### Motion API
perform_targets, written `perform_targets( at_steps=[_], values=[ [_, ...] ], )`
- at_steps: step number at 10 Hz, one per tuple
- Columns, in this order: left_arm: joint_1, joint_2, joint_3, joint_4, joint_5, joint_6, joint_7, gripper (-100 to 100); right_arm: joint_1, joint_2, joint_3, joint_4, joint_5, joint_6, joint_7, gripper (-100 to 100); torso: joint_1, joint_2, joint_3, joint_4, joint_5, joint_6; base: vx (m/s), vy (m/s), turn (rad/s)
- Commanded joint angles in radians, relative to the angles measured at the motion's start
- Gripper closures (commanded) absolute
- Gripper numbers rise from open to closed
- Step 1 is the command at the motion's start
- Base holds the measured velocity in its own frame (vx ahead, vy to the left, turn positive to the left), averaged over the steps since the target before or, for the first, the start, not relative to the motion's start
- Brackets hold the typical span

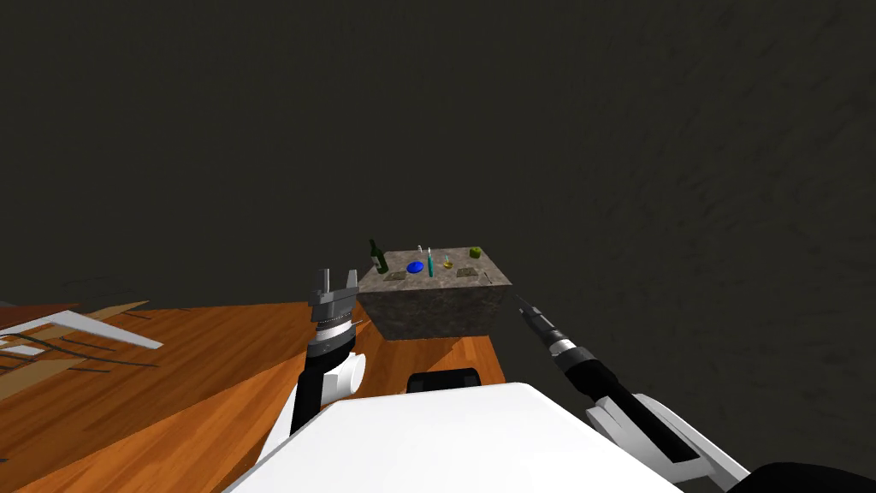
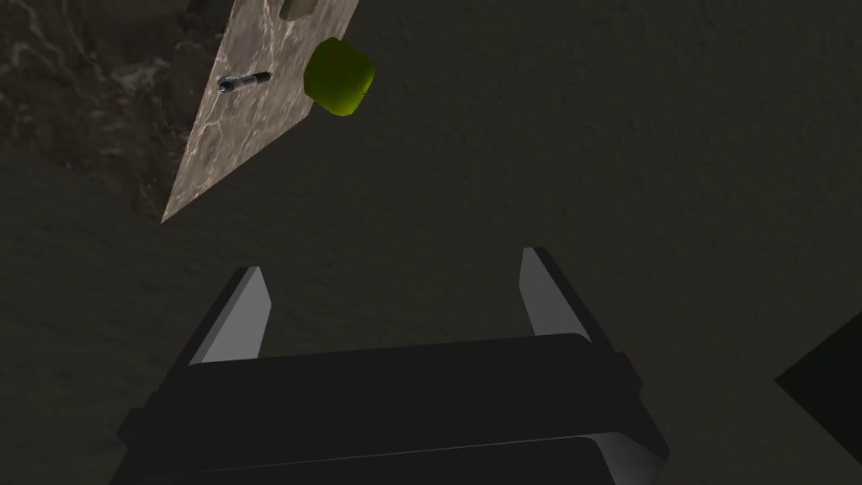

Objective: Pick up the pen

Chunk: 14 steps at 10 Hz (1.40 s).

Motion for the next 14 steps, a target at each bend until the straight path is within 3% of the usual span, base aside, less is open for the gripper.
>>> perform_targets(
  at_steps=[1, 5, 7, 14],
  values=[
    [0.000, 0.000, 0.000, 0.000, 0.000, 0.000, 0.000, 0, 0.024, -0.050, -0.005, 0.021, -0.029, 0.023, 0.011, -100, 0.000, 0.000, 0.000, 0.000, 0.000, 0.000, -0.023, 0.006, 0.182],
    [0.000, 0.000, 0.000, 0.000, 0.000, 0.000, 0.000, 0, 0.058, -0.149, -0.007, 0.055, -0.077, 0.075, 0.037, -100, 0.000, -0.001, -0.001, 0.000, 0.000, -0.001, -0.021, 0.004, 0.199],
    [0.000, 0.000, 0.000, 0.000, 0.000, 0.000, 0.000, 0, 0.085, -0.220, -0.006, 0.089, -0.127, 0.129, 0.063, -100, 0.000, -0.002, -0.001, 0.000, 0.000, -0.001, -0.001, 0.006, 0.258],
    [0.000, 0.000, 0.000, 0.000, 0.000, 0.000, 0.000, 0, 0.113, -0.385, 0.001, 0.139, -0.203, 0.213, 0.101, -100, 0.000, -0.005, -0.003, -0.001, 0.000, 0.000, 0.022, -0.001, 0.130]
  ],
)
